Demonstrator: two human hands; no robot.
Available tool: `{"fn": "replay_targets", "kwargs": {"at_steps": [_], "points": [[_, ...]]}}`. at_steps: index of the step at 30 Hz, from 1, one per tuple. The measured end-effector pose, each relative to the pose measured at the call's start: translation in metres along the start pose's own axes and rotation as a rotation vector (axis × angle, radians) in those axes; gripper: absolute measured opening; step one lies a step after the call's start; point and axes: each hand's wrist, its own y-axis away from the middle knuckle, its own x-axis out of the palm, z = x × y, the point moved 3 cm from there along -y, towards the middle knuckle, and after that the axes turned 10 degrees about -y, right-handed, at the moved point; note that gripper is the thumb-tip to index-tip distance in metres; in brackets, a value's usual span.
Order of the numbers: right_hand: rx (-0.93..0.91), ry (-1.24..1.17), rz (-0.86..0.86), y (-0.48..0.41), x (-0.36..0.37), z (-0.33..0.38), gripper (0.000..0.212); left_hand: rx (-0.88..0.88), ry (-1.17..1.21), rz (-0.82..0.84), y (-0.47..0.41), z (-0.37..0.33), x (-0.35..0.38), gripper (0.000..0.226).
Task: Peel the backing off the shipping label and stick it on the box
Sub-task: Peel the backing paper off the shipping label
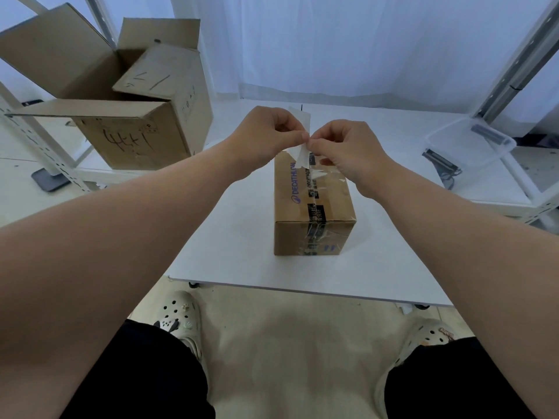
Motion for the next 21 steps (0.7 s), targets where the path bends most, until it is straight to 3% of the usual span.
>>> {"fn": "replay_targets", "kwargs": {"at_steps": [9,21], "points": [[-0.054,-0.027,0.008,0.0011,-0.0024,0.0031,0.006,0.072,-0.104,0.037,0.0013,0.0004,0.0009,0.019],[-0.034,0.004,-0.029,0.0,-0.0045,0.004,0.008,0.054,0.036,0.047,0.0013,0.0015,0.0017,0.014]]}}
